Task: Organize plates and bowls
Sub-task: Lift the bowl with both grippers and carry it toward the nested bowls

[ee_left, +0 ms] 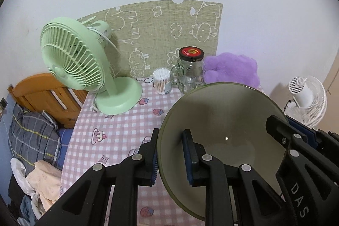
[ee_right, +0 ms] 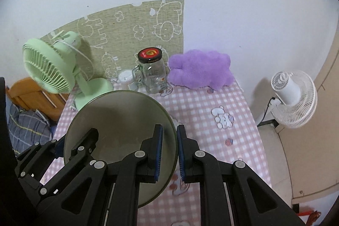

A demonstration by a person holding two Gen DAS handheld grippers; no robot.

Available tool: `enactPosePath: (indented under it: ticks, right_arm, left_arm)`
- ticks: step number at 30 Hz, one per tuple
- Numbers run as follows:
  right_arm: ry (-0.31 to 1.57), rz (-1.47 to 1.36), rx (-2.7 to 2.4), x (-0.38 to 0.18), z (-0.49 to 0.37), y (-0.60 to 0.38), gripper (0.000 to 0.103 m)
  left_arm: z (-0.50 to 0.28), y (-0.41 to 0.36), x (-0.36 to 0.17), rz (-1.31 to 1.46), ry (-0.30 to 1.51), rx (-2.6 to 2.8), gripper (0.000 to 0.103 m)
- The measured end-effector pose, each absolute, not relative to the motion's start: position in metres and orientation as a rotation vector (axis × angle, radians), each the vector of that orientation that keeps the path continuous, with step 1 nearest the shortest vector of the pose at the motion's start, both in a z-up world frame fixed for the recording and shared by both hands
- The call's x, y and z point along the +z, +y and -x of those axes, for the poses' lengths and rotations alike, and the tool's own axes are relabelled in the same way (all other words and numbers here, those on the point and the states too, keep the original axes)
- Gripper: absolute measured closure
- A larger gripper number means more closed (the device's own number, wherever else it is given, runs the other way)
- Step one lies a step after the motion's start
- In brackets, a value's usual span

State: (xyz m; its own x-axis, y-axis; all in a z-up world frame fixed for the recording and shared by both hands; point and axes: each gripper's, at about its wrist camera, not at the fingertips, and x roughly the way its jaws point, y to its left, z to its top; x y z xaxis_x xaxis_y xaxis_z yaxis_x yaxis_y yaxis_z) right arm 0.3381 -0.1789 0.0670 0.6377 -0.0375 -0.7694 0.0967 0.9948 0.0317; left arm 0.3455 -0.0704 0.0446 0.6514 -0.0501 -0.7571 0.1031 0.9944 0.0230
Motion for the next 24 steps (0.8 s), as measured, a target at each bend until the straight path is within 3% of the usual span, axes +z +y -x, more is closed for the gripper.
enactPosePath:
  ticks: [24]
  right_arm:
    - [0.888,-0.085,-0.115,0.066,-0.208,-0.180,0.086]
  left_arm:
    - [-0.226,-0.077,0.040,-0.084,0.878,-0.142,0.084]
